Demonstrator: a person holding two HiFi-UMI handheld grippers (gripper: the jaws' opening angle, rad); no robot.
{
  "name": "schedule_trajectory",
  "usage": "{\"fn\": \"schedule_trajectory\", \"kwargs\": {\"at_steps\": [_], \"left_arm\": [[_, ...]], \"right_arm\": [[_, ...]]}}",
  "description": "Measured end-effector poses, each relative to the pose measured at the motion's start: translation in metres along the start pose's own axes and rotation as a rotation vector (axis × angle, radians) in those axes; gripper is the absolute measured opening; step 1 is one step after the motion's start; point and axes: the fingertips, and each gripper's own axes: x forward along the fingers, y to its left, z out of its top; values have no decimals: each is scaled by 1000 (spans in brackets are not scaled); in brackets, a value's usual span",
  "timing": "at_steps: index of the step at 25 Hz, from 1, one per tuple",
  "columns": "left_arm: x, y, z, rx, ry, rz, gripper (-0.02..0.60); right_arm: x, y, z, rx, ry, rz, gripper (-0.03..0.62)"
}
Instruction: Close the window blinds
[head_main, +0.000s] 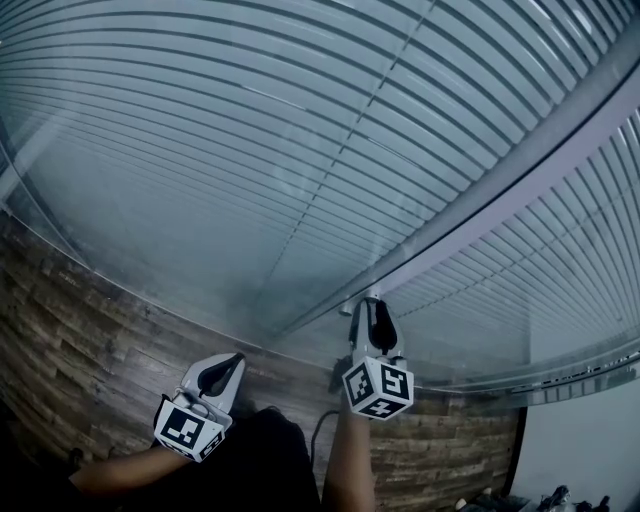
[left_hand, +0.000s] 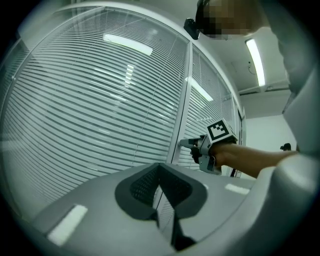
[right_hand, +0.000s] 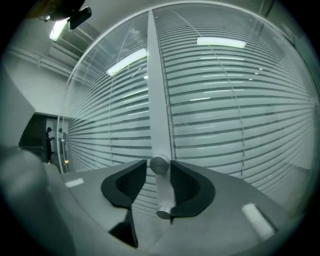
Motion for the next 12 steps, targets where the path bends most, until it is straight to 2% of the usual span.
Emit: {"fn": "schedule_trajectory", "kwargs": {"at_steps": [1,2,4,5,7,9,12], "left_arm": [[1,0,1,-1,1,1,0],[0,-1,2,0,3,1,0],[-4,-2,1,4,14,-1,0],[-6,-3,-1,7,20,-5,0],[-6,-8,-3,14,28,-11,0],[-4,-16,-4,15,38,-12,0],[-2,-27,-7,6,51,-13,0]], "right_arm": [[1,2,1,6,-3,8,180],[2,4,2,11,-1,8,202],[3,3,1,19,2,-17,176],[2,2,0,19,0,-31,138],[0,-1,2,-8,-6,-51,127],[-4,-2,5,-122,11,-66,124],[-4,3,5,-416,70,-79,124]]}}
